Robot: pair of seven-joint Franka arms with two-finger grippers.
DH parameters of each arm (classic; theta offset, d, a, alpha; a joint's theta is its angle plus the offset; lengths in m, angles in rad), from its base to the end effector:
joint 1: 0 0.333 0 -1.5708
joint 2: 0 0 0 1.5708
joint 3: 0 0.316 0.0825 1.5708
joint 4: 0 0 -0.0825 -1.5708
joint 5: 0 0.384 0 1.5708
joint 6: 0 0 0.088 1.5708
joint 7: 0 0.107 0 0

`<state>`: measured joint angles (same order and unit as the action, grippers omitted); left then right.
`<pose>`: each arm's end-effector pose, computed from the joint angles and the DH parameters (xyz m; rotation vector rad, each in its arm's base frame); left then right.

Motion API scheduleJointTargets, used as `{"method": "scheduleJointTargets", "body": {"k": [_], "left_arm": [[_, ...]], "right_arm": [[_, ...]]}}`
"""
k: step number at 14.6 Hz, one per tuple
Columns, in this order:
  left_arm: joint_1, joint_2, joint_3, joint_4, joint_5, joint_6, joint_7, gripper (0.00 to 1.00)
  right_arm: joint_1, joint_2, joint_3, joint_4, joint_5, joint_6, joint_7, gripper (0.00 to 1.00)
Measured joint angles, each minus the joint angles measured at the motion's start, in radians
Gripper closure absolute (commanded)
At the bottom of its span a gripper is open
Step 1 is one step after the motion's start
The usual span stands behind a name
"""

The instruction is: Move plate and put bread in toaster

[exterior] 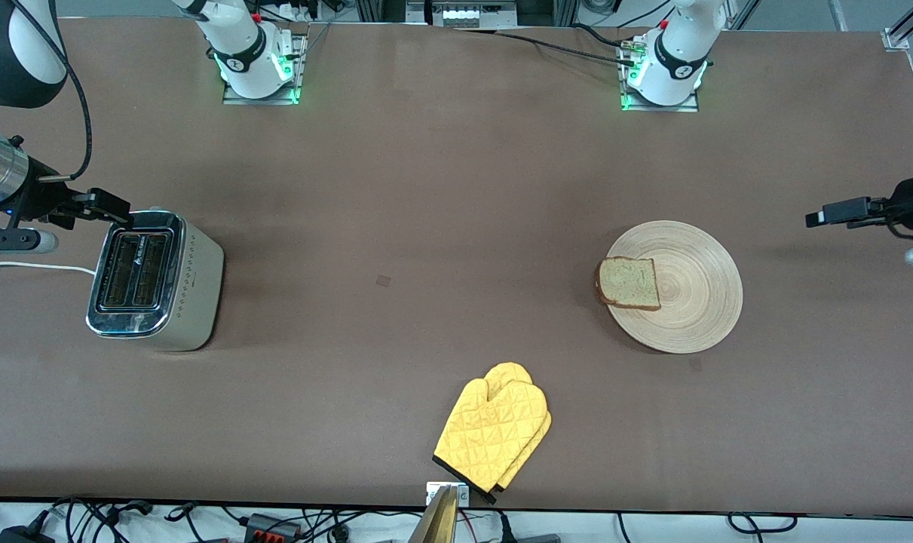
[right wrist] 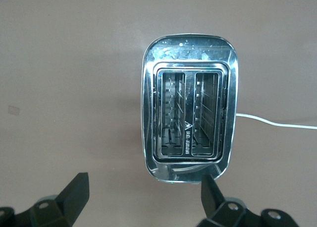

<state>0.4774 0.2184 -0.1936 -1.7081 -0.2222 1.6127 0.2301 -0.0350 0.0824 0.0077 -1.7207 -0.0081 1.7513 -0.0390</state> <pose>0.5697 0.1500 0.4438 2.7890 0.1339 -0.3293 0.5830 -0.0168 0.5216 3.1349 0.0209 -0.0815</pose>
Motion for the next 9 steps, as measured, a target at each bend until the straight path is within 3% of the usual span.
{"method": "scheduleJointTargets", "body": {"k": [5, 9], "left_arm": [[0.065, 0.194, 0.0, 0.007, -0.124, 0.022, 0.085, 0.0], [0.082, 0.299, 0.0, 0.015, -0.149, 0.025, 0.177, 0.0]], "right_arm": [[0.0, 0.002, 0.0, 0.005, 0.0, 0.0, 0.0, 0.0], [0.006, 0.011, 0.0, 0.005, 0.001, -0.001, 0.0, 0.0]]}}
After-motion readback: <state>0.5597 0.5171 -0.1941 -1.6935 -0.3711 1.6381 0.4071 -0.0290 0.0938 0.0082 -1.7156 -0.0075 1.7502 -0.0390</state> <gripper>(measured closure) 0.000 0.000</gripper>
